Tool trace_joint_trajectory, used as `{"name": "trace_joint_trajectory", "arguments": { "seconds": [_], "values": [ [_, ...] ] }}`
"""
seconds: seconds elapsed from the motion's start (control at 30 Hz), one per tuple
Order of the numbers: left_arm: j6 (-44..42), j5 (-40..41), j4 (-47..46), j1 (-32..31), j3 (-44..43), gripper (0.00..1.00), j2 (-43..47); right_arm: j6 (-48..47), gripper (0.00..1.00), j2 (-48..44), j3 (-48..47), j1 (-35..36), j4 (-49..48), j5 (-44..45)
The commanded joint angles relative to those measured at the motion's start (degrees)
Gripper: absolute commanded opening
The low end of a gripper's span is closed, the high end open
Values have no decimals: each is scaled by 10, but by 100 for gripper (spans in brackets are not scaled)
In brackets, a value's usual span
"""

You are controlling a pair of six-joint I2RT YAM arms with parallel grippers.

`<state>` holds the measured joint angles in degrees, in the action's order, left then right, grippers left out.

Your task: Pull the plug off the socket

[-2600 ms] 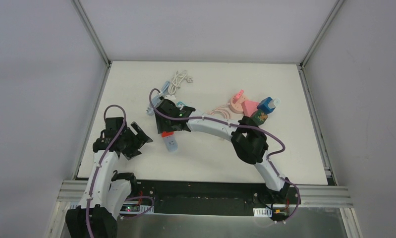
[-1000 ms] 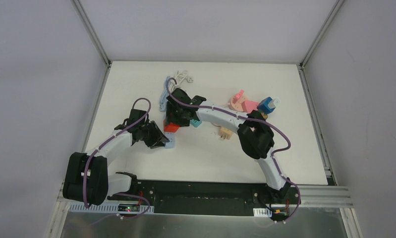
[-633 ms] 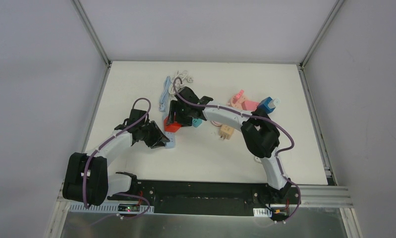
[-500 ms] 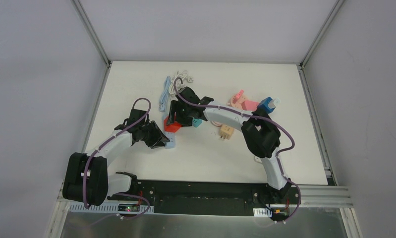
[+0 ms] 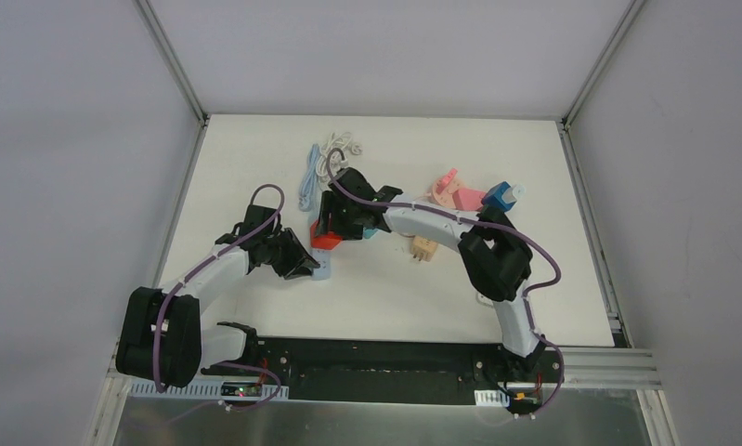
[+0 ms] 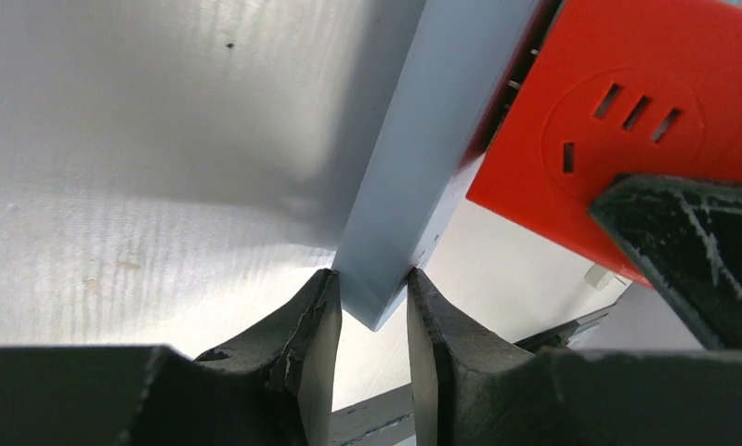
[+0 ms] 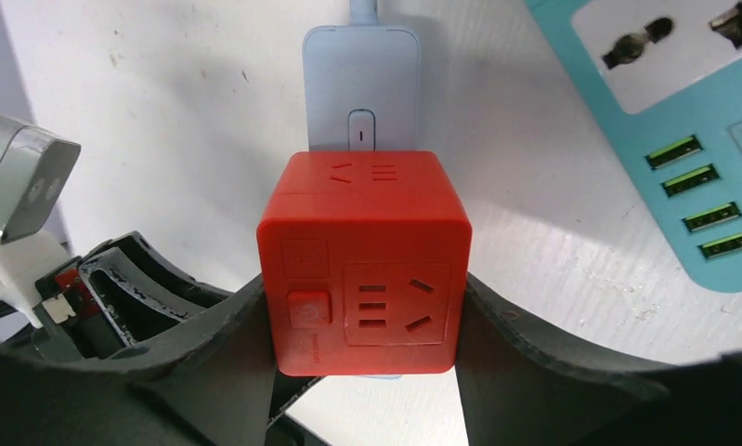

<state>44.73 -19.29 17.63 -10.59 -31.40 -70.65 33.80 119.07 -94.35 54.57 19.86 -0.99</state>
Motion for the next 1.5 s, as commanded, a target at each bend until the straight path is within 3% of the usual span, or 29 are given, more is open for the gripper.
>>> {"name": "trace_joint_trajectory", "arguments": {
  "seconds": [0.0,0.2,0.3,0.37,0.47,0.53,0.63,0.77,0.83,1.03,1.1,1.2,1.33,1.47],
  "values": [
    [-6,103,69,-4,36,0,-21,38,0,-78,41,-17,-119,-152],
    [-4,102,71,-6,32,0,-22,-21,0,-10,-87,35,70,54],
    [-5,104,70,-7,32,0,-17,3,0,-10,-93,16,84,7],
    [-5,106,70,-7,32,0,-13,42,0,-39,-42,-9,10,-100],
    [-4,107,70,-8,32,0,-10,69,0,-66,19,-27,-91,-172],
    [-3,108,70,-9,32,0,-11,34,0,-62,9,-13,-77,-149],
    [-2,110,69,-11,32,0,-14,-24,0,-34,-44,24,24,-41],
    [-5,113,69,-13,31,0,-16,-10,0,-3,-95,34,111,51],
    [-6,115,70,-15,31,0,-16,-9,0,-19,-80,27,90,37],
    [-7,118,73,-17,30,0,-18,47,0,-79,44,-24,-144,-247],
    [-5,116,75,-18,28,0,-20,35,0,-71,40,-16,-151,-260],
    [-2,113,79,-18,24,0,-22,-19,0,-43,-17,12,-29,-118],
    [3,113,78,-18,23,0,-25,-1,0,5,-95,28,145,98],
    [5,114,74,-18,25,0,-32,12,0,41,-167,28,236,170]
  ]
}}
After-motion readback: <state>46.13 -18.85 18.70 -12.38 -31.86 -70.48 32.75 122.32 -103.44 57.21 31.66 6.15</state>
